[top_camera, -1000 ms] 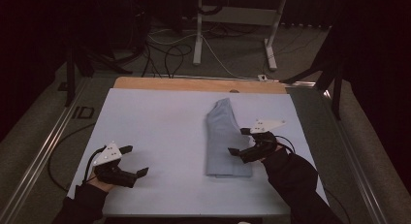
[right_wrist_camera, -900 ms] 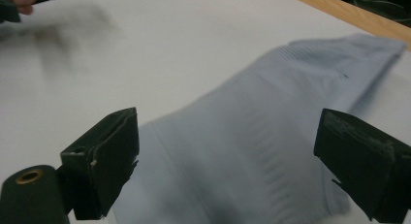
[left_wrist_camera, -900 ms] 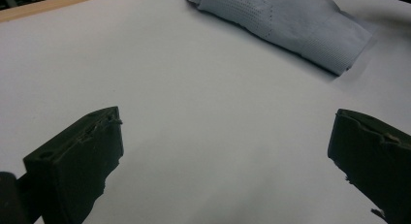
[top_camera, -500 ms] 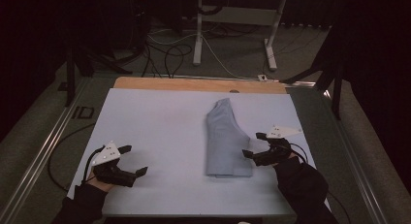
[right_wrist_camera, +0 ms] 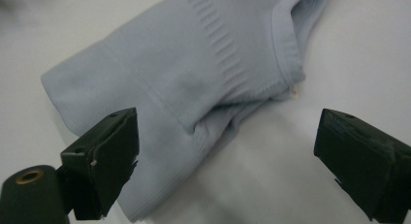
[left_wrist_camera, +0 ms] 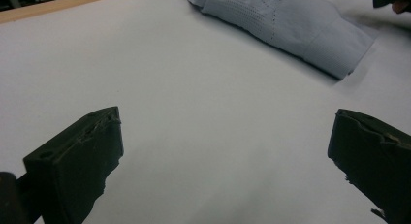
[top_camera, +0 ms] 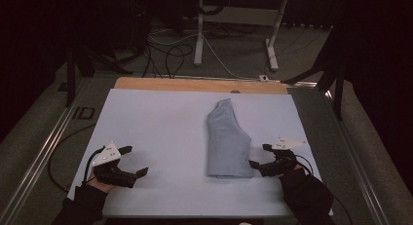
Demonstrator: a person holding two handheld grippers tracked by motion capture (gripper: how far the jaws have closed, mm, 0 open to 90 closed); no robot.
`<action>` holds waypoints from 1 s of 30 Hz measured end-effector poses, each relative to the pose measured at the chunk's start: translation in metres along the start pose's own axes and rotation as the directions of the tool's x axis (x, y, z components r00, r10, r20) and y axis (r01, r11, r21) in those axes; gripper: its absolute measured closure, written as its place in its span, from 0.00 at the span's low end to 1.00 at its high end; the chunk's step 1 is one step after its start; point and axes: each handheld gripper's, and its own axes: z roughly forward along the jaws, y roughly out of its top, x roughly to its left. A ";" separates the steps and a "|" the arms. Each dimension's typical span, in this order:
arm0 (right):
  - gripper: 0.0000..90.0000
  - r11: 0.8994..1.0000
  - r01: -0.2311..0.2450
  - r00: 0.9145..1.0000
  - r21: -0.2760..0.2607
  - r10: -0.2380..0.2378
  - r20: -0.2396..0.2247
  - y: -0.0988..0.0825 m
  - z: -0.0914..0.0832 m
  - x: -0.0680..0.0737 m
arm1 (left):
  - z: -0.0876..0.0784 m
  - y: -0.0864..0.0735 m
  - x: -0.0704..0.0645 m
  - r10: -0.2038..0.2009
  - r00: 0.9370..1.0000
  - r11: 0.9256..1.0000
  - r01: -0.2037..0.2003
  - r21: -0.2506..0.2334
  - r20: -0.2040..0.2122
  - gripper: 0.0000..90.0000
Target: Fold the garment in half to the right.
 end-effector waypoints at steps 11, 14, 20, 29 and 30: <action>0.10 1.000 -0.026 0.998 -0.016 0.027 0.052 -0.019 -0.009 0.007 | 0.002 -0.001 -0.004 0.030 1.000 0.999 -0.029 0.021 -0.006 0.01; 0.10 1.000 -0.021 0.997 -0.009 0.022 0.074 -0.025 -0.011 0.010 | 0.003 -0.001 -0.005 0.040 0.999 0.999 -0.039 0.028 -0.005 0.01; 0.10 0.999 -0.017 0.995 -0.030 0.020 0.096 -0.027 -0.013 0.011 | 0.005 -0.001 -0.006 0.036 0.999 0.999 -0.036 0.025 0.003 0.01; 0.10 1.000 -0.016 0.996 -0.020 0.018 0.087 -0.027 -0.005 0.011 | 0.008 -0.002 -0.007 0.047 0.999 0.998 -0.047 0.040 0.005 0.01; 0.10 1.000 -0.011 0.996 -0.020 0.013 0.090 -0.027 -0.005 0.010 | 0.009 -0.002 -0.007 0.049 0.999 0.998 -0.049 0.043 0.000 0.01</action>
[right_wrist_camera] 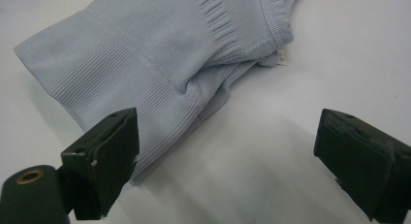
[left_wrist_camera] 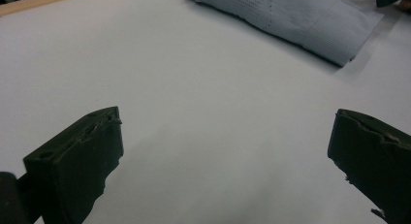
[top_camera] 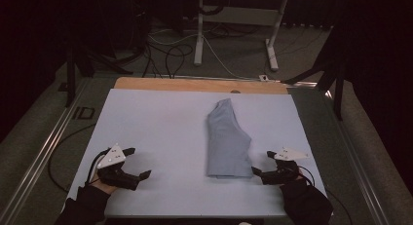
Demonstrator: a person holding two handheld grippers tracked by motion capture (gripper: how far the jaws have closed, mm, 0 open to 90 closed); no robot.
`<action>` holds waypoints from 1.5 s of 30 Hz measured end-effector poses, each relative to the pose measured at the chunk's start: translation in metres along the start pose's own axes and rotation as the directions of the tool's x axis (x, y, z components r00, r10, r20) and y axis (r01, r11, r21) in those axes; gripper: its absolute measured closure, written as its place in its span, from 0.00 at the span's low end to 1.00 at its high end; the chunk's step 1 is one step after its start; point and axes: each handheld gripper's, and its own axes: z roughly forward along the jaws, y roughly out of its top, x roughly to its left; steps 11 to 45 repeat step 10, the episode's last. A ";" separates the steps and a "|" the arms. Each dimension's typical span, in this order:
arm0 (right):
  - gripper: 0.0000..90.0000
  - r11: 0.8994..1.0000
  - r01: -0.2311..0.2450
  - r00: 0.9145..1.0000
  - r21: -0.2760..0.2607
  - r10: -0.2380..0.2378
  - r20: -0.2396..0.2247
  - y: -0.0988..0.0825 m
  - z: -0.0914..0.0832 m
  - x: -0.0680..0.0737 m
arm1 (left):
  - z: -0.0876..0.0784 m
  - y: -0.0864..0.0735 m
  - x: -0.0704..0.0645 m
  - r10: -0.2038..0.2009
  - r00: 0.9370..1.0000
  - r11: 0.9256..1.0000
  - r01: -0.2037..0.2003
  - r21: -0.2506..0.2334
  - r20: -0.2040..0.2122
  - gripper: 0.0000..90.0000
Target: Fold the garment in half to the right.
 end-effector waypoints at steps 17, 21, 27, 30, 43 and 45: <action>0.10 1.000 -0.004 1.000 0.001 0.004 0.004 -0.001 0.000 0.000 | -0.001 0.000 0.001 -0.005 1.000 1.000 0.005 -0.005 -0.004 0.01; 0.10 1.000 -0.004 1.000 0.001 0.004 0.004 -0.001 0.000 0.000 | -0.001 0.000 0.001 -0.005 1.000 1.000 0.005 -0.005 -0.004 0.01; 0.10 1.000 -0.004 1.000 0.001 0.004 0.004 -0.001 0.000 0.000 | -0.001 0.000 0.001 -0.005 1.000 1.000 0.005 -0.005 -0.004 0.01; 0.10 1.000 -0.004 1.000 0.001 0.004 0.004 -0.001 0.000 0.000 | -0.001 0.000 0.001 -0.005 1.000 1.000 0.005 -0.005 -0.004 0.01; 0.10 1.000 -0.004 1.000 0.001 0.004 0.004 -0.001 0.000 0.000 | -0.001 0.000 0.001 -0.005 1.000 1.000 0.005 -0.005 -0.004 0.01; 0.10 1.000 -0.004 1.000 0.001 0.004 0.004 -0.001 0.000 0.000 | -0.001 0.000 0.001 -0.005 1.000 1.000 0.005 -0.005 -0.004 0.01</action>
